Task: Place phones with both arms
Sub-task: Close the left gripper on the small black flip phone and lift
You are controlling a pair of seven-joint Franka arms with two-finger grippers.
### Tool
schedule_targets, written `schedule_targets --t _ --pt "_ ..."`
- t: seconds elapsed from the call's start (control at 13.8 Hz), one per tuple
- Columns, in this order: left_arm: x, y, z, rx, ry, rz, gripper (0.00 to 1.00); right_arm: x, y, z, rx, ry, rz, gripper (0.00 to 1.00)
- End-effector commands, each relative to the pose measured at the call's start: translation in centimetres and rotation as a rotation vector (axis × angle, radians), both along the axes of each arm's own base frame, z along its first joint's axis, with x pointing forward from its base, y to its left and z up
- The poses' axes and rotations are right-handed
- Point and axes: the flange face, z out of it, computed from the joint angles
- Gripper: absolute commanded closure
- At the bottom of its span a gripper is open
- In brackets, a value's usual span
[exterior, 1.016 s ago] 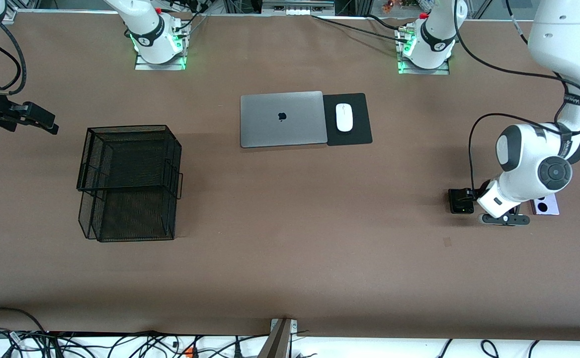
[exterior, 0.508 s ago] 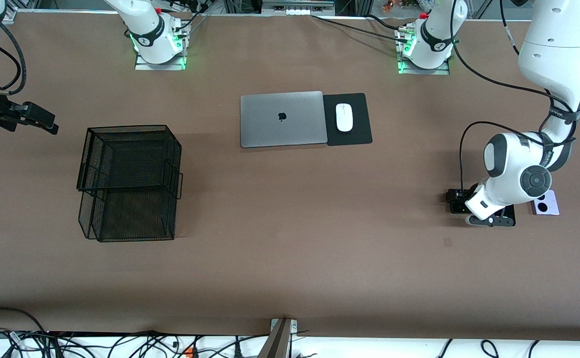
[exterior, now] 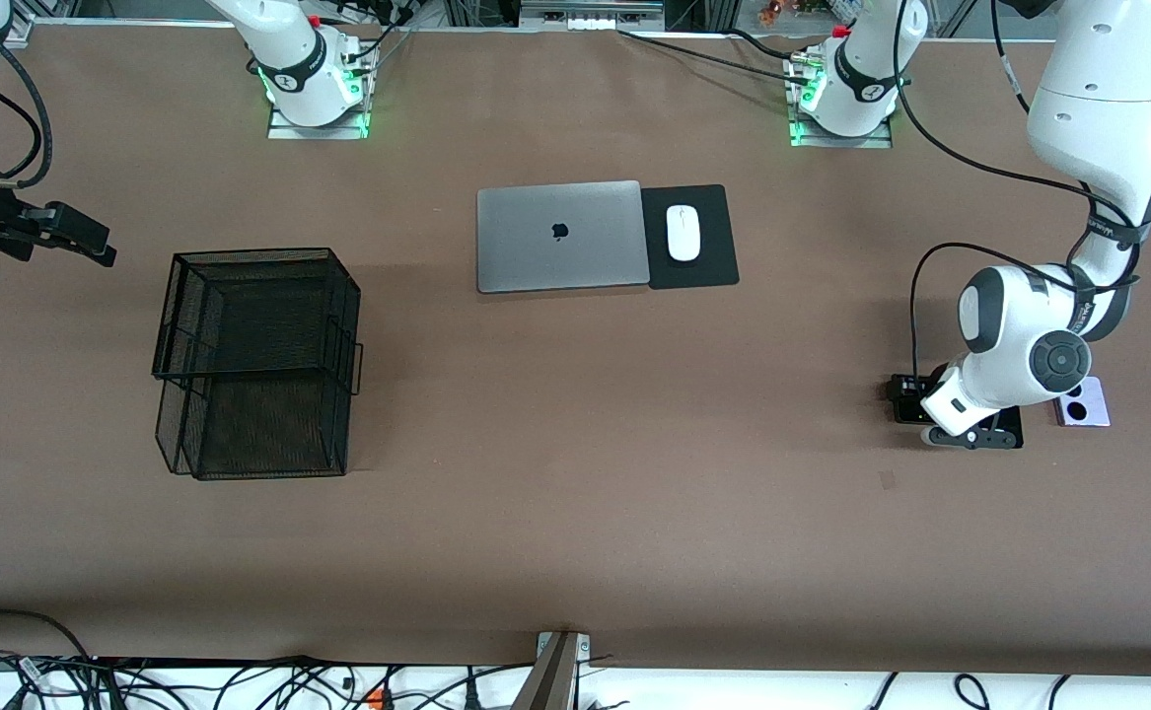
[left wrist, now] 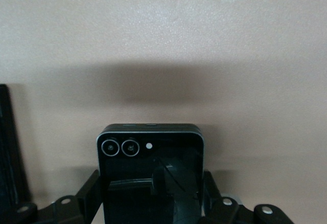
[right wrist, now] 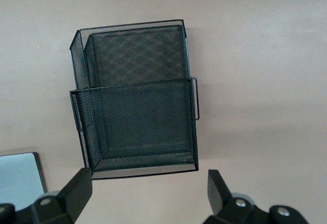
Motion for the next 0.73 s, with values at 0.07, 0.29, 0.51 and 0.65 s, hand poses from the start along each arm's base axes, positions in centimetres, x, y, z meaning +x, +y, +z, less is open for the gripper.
schedule_targets --t 0.07,0.29,0.51,0.65 --pt "0.2 0.2 0.6 -0.005 -0.01 -0.019 0.74 -0.3 -0.2 0.6 0.005 -0.005 -0.003 0.0" --pt "2.7 -2.9 5.5 -0.013 -0.038 -0.049 0.73 -0.3 -0.2 0.6 0.005 -0.004 -0.003 0.0" --pt "5.7 -12.1 11.7 -0.034 -0.019 -0.093 0.71 -0.3 -0.2 0.6 0.005 -0.004 -0.004 0.0" --pt "6.2 -18.5 12.9 -0.038 -0.048 -0.095 0.7 -0.3 -0.2 0.6 0.005 -0.004 -0.006 0.0"
